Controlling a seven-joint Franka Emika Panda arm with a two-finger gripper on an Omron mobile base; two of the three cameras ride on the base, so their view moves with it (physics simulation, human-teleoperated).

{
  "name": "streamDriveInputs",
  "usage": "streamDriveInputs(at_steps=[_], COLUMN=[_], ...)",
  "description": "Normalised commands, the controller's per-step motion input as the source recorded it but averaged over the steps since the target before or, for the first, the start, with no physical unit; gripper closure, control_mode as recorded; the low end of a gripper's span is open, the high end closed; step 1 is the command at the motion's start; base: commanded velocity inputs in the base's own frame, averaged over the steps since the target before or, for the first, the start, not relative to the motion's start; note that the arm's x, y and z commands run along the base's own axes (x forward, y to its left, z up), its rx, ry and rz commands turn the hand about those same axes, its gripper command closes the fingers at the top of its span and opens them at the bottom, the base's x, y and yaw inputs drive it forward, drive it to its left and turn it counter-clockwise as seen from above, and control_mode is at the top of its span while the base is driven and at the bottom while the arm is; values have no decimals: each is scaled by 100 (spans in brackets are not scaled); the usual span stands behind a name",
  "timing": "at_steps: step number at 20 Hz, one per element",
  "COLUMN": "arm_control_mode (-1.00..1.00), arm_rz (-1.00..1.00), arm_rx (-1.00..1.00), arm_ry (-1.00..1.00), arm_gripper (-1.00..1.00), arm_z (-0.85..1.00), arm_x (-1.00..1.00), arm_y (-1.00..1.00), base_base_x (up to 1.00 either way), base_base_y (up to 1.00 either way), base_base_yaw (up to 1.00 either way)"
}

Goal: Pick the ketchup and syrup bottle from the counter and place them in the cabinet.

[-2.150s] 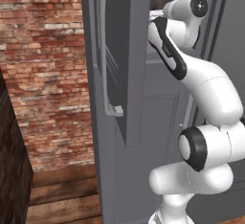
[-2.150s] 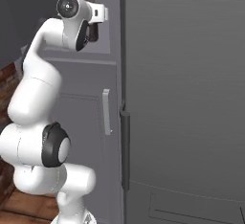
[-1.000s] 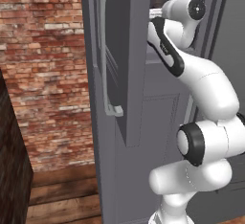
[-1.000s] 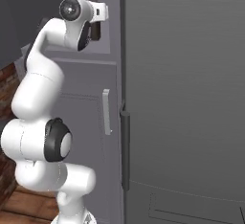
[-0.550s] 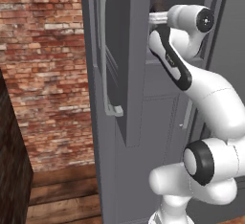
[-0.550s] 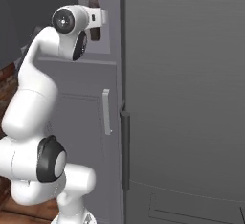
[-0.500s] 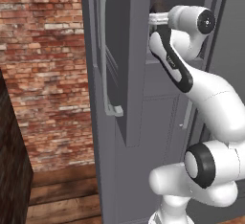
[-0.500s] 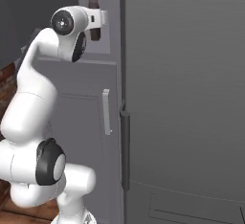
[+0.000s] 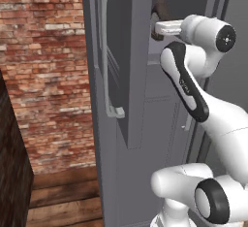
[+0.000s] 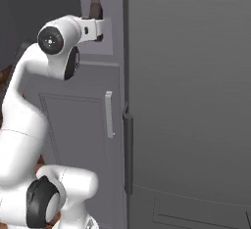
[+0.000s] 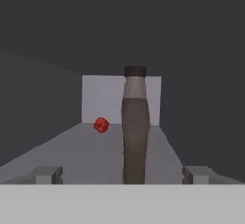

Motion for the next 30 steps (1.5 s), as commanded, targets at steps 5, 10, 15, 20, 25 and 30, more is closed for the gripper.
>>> streamDriveInputs(at_steps=[5, 10, 15, 20, 25, 30], arm_control_mode=[-100, -100, -100, -100, -100, -100], arm_rz=[0, 0, 0, 0, 0, 2], arm_rx=[5, 7, 15, 13, 3, -2], arm_ry=[1, 10, 21, 29, 33, 29], arm_gripper=[-100, -100, -100, -100, -100, -100], arm_z=[4, 0, 0, 0, -18, -57], arm_x=[-82, -71, -58, -53, -45, -43], arm_y=[-4, -3, -2, 0, 0, 0], base_base_x=[0, 0, 0, 0, 0, 0], base_base_y=[0, 0, 0, 0, 0, 0], base_base_yaw=[0, 0, 0, 0, 0, 0])
